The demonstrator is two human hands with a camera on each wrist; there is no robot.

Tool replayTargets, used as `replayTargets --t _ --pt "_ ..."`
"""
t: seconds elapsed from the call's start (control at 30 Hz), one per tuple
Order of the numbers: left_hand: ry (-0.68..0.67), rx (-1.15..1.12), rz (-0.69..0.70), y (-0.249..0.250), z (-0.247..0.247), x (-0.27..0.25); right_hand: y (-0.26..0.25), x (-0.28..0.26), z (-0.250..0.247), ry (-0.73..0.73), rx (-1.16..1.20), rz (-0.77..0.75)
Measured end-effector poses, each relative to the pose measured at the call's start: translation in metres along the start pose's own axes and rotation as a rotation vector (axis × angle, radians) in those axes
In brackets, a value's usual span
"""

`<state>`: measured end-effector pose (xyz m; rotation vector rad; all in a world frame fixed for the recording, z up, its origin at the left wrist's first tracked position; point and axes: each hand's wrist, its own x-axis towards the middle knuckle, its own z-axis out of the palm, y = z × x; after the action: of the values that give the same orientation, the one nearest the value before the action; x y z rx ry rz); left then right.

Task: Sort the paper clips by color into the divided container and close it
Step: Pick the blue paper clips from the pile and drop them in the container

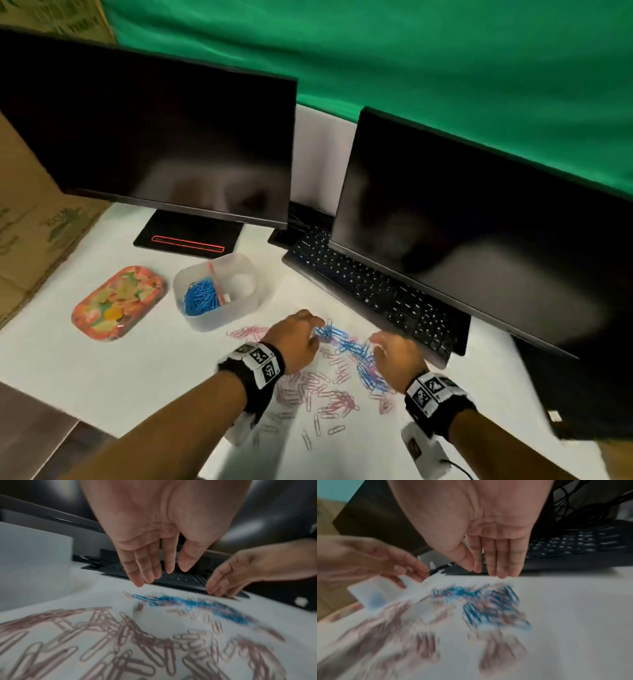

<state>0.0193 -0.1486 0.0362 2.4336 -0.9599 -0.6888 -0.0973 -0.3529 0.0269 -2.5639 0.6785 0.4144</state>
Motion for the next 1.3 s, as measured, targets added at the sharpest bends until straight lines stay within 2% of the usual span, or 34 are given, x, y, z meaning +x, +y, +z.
replayTargets --t 0.1,0.2,0.37,0.5,0.57,0.67,0.77,0.87,1.03,1.3 --pt "-0.178 0.233 0.034 0.006 0.025 0.009 0.020 -0.027 0.023 -0.041 -0.020 -0.048" --pt "-0.296 0.391 0.023 0.000 0.041 0.010 0.025 -0.045 0.047 -0.132 -0.146 -0.088" --pt "-0.366 0.495 0.096 -0.013 0.046 -0.010 0.033 -0.055 0.074 -0.194 -0.274 -0.199" --pt "-0.386 0.491 0.158 -0.018 0.046 -0.032 0.034 -0.061 0.074 -0.193 -0.255 -0.292" --pt "-0.327 0.443 0.188 -0.021 0.046 -0.037 0.034 -0.058 0.070 -0.108 -0.169 -0.313" --pt "-0.089 0.303 0.122 -0.026 0.040 -0.030 0.028 -0.043 0.059 0.137 -0.048 -0.329" --pt "0.035 0.322 0.034 -0.032 0.032 -0.008 0.009 -0.027 0.042 0.155 -0.057 -0.329" --pt "-0.012 0.441 -0.004 -0.033 0.029 0.007 -0.009 -0.012 0.037 0.111 -0.108 -0.394" --pt "-0.071 0.582 -0.005 -0.030 0.035 0.014 -0.033 0.004 0.041 -0.042 -0.368 -0.461" --pt "-0.066 0.386 -0.170 -0.034 0.035 0.014 -0.036 0.012 0.049 -0.093 -0.414 -0.466"
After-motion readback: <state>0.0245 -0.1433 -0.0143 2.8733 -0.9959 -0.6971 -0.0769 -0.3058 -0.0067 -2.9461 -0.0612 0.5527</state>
